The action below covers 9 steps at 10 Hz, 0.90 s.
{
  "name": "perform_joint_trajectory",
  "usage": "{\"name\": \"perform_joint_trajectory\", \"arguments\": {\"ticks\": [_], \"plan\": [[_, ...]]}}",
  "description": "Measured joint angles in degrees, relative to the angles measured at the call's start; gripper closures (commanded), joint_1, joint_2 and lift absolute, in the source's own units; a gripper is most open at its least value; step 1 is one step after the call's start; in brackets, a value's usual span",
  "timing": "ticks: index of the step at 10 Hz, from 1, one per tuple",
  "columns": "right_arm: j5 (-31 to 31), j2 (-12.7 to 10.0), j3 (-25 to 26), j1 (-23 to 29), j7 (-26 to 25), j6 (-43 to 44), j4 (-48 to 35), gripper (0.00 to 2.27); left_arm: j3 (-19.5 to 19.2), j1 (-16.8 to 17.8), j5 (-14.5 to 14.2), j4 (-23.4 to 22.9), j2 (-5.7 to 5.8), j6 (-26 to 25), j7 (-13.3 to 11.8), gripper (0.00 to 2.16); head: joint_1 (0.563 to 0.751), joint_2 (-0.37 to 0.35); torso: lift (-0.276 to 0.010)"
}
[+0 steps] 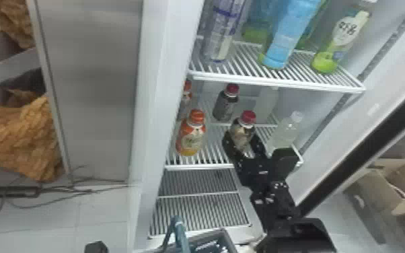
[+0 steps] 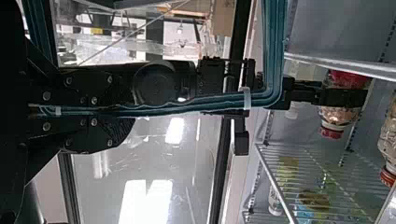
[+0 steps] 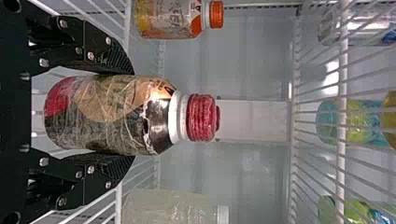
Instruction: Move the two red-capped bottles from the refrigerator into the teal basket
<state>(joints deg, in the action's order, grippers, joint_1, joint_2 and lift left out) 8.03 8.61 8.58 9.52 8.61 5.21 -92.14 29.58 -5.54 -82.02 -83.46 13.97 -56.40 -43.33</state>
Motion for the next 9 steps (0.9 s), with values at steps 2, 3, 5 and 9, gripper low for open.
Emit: {"name": "perform_joint_trajectory", "arguments": {"ticks": [2,3,5,9], "plan": [[2.61,0.0,0.11,1.86,0.47,0.27,-3.24,0.58,0.01,0.04,0.0,0.0,0.0,0.02,0.0,1.09,0.695,-0.35,-0.228],[3.92,0.01,0.22,3.14,0.92,0.28,-5.36,0.58,0.01,0.05,0.0,0.0,0.0,0.02,0.0,1.09,0.695,-0.35,-0.228],[5.59,0.11,0.56,6.23,1.35,-0.14,-9.86,0.58,0.01,0.06,0.0,0.0,0.0,0.02,0.0,1.09,0.695,-0.35,-0.228],[8.23,0.08,4.48,12.11,3.82,-9.41,-19.59,0.58,0.01,0.2,0.1,0.0,0.0,0.07,0.07,1.09,0.695,-0.35,-0.228]]}}
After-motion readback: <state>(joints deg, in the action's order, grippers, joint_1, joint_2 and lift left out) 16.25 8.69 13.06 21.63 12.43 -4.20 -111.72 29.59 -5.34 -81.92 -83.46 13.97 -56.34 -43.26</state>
